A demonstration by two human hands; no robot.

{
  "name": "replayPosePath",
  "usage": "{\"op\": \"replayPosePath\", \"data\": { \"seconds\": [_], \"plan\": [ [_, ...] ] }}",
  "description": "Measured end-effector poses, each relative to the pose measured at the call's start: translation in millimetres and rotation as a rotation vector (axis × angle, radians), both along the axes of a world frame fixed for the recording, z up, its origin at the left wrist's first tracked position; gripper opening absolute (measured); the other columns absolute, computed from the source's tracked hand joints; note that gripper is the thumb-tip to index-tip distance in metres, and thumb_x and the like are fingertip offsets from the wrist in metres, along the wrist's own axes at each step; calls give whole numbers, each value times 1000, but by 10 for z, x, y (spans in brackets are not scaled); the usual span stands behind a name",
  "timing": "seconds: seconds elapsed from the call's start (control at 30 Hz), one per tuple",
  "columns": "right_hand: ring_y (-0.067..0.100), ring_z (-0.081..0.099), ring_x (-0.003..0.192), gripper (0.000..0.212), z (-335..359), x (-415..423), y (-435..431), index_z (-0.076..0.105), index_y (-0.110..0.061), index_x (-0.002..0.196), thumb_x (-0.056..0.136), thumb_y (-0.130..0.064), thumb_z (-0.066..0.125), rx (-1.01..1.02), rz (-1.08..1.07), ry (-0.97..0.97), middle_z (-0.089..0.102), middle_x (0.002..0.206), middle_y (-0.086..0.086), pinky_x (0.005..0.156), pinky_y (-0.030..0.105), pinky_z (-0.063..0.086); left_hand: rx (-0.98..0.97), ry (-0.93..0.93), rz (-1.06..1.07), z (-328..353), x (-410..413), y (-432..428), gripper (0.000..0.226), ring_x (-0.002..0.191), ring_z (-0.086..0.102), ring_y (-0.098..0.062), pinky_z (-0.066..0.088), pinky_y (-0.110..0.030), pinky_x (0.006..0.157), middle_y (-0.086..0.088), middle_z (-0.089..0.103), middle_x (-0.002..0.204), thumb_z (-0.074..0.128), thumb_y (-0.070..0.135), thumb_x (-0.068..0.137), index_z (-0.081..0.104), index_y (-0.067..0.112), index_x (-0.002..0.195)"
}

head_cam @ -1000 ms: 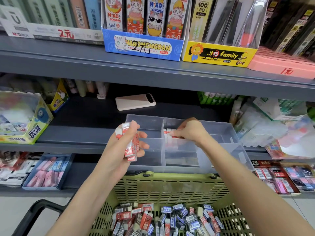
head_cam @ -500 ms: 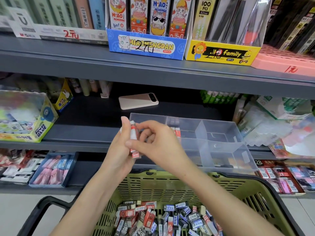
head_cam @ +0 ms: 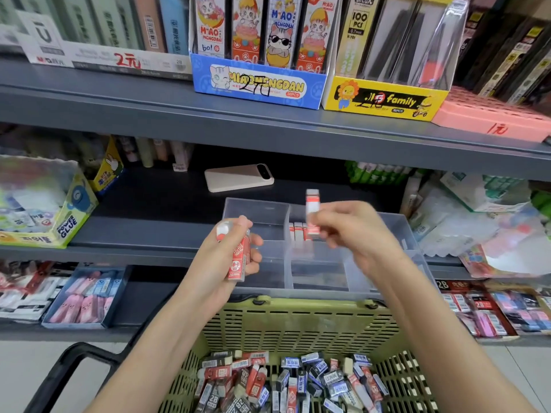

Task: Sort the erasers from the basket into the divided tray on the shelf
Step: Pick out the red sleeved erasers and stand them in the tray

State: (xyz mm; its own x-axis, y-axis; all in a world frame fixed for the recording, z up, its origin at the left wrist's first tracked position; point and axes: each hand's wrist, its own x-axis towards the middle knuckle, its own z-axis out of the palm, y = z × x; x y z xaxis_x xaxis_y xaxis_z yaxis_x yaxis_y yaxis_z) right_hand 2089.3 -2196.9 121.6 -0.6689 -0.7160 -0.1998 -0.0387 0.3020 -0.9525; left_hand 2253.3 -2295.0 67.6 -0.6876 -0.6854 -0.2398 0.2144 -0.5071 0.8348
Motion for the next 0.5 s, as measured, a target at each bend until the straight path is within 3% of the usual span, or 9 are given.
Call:
{"op": "replayPosePath", "data": {
  "seconds": [0.1,0.2,0.3,0.4,0.5],
  "plan": [
    [22,53,52,14,-86,-390,18,67,-2,60,71,-11,66,354,-96,448,64,60,17,46,26,39,56,40,11,-4,1,-6,38,53,55,-14,44,-23,44,-5,61,67,67,31,72,57,10,101],
    [20,58,54,17,-176,-540,-108,68,-4,69,69,-21,64,681,19,671,64,55,5,55,25,47,60,56,2,-35,2,-16,33,54,54,-14,48,-26,48,-2,58,66,69,29,72,57,12,97],
    [15,55,49,14,-214,-578,-266,62,-10,60,67,-21,67,859,132,730,62,54,-1,50,20,45,12,57,-17,-69,10,-14,27,56,55,-15,50,-27,52,-2,58,68,72,32,70,61,17,89],
    [13,49,44,26,-225,-595,-397,56,-15,51,69,-23,72,975,228,677,53,42,-5,48,20,41,-41,39,-8,-90,10,-5,23,58,56,-14,50,-26,54,-2,60,69,76,39,65,67,24,79],
    [12,53,49,26,-299,-568,-511,57,-15,55,71,-27,74,998,305,682,56,50,-4,54,22,43,-85,0,6,-89,13,6,30,58,56,-12,50,-24,55,-1,64,73,77,47,61,67,26,81]
  ]
}}
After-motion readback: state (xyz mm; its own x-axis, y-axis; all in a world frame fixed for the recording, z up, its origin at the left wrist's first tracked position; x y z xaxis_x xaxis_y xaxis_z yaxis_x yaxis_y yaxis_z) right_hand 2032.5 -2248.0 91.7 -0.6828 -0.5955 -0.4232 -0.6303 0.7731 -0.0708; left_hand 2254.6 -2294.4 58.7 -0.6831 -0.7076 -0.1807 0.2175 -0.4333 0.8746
